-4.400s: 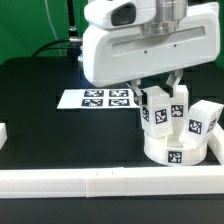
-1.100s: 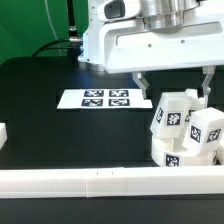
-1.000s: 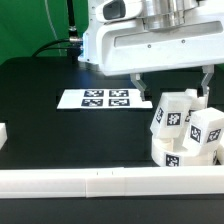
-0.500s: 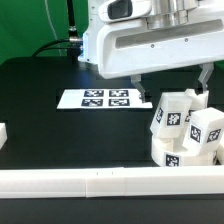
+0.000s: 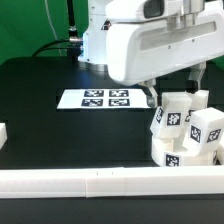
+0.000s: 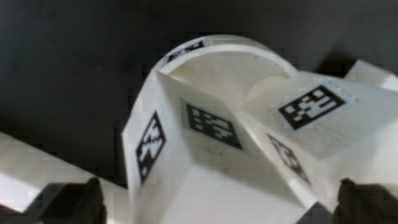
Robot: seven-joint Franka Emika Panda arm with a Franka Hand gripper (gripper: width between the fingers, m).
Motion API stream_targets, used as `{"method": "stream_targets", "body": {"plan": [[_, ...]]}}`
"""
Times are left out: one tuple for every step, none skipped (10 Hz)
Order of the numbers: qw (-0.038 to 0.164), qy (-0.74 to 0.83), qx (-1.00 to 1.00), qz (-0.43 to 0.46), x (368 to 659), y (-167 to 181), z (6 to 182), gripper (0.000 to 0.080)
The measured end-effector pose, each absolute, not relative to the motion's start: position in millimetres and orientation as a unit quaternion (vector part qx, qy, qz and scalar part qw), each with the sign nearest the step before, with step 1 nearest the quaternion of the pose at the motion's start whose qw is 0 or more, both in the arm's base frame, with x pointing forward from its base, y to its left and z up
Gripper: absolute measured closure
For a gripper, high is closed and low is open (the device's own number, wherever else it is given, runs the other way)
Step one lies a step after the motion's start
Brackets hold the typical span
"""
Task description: Assemble stool
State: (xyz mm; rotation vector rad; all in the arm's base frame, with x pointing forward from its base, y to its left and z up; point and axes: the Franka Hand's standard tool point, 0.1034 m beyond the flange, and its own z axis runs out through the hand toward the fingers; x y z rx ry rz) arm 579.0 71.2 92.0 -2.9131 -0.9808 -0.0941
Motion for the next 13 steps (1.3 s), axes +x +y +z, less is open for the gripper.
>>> {"method": "stream_targets", "body": {"plan": [[0.031,-0.379,-0.925,-0.019,579.1,72.7,90.6,0.0151],[0.030,-0.394,-0.918,-0.020,580.6,71.9,91.8,0.0151],[0.027,-0.418,-0.908,-0.019,580.5,69.6,91.2,0.0151],[0.024,-0.450,-0.893,-0.018,580.5,67.5,90.9,0.0151],[0.022,-0.473,-0.880,-0.018,580.6,65.8,90.8,0.0151],[0.017,-0.502,-0.864,-0.016,580.4,65.6,90.2,0.0151],[0.008,-0.554,-0.833,-0.011,579.0,70.1,88.5,0.0151],[0.006,-0.571,-0.821,-0.004,578.4,73.0,88.1,0.0151],[-0.001,-0.613,-0.790,0.000,581.3,72.2,87.6,0.0151],[-0.006,-0.637,-0.771,0.004,582.7,73.2,86.7,0.0151],[-0.012,-0.671,-0.741,0.008,583.1,72.6,86.6,0.0151],[-0.018,-0.709,-0.705,0.013,583.5,70.3,86.7,0.0151],[-0.021,-0.731,-0.682,0.016,583.8,67.9,86.7,0.0151]]}}
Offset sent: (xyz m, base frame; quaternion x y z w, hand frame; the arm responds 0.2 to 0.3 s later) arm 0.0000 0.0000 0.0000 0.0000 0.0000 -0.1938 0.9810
